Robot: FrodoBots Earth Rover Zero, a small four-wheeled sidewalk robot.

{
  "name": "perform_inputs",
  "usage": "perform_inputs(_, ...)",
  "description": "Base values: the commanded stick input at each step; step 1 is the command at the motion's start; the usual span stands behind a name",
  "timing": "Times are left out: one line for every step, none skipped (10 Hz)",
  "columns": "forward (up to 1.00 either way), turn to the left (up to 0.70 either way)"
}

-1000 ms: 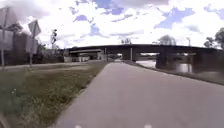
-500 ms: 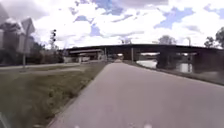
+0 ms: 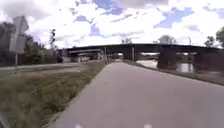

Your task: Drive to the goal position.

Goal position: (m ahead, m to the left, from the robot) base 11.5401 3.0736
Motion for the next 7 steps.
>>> perform_inputs(1.0,0.0)
perform_inputs(1.0,0.0)
perform_inputs(1.0,0.0)
perform_inputs(1.0,0.0)
perform_inputs(1.0,0.0)
perform_inputs(1.0,0.0)
perform_inputs(1.0,0.0)
